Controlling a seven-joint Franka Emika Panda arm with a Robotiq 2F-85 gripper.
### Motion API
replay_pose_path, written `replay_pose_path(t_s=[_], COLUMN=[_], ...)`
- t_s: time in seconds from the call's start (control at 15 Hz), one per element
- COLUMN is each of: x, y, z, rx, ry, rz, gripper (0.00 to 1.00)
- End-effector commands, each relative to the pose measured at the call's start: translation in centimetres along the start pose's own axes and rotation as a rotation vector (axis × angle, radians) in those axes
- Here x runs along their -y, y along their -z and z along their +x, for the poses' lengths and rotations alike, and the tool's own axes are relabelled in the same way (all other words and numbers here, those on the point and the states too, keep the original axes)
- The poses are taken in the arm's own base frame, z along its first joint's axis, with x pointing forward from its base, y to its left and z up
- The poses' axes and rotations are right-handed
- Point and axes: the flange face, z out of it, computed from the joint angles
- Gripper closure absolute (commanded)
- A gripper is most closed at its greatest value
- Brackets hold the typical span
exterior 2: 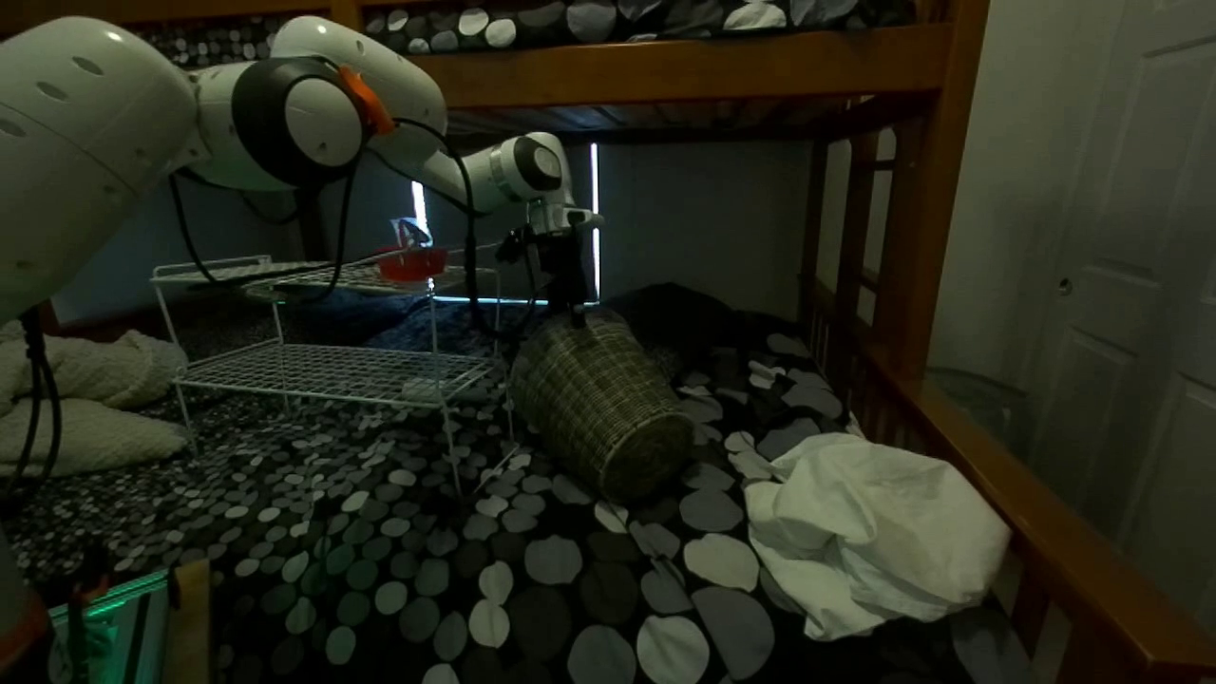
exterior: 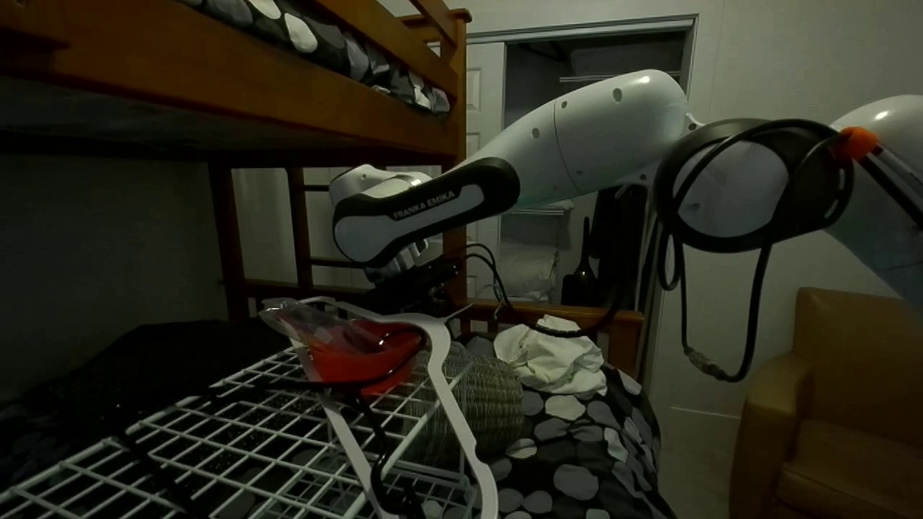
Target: Position the bucket upright
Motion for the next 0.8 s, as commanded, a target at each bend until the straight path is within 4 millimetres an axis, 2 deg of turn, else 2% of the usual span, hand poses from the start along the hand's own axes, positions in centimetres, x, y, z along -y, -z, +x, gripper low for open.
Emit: replay_pose_path(t_s=[0.0,0.2,0.27,0.33,0.53,0.73], x=[-1.6,-3.3,-3.7,-4.2,-5.7,-7.3], y=[-1.6,-3.6,-4.3,-4.4,-4.2,-3.0], z=[0.7,3.1,3.8,4.4,5.9,5.5], rx=[-0.027,-0.085,-0.092,-0.109,-0.159,-0.155], ry=[0.046,-0.015,-0.053,-0.07,-0.076,-0.002], rz=[-0.187,-0.057,0.007,0.057,0.15,0.167], gripper=[0.0,0.0,0.25,0.26,0.49,0.72])
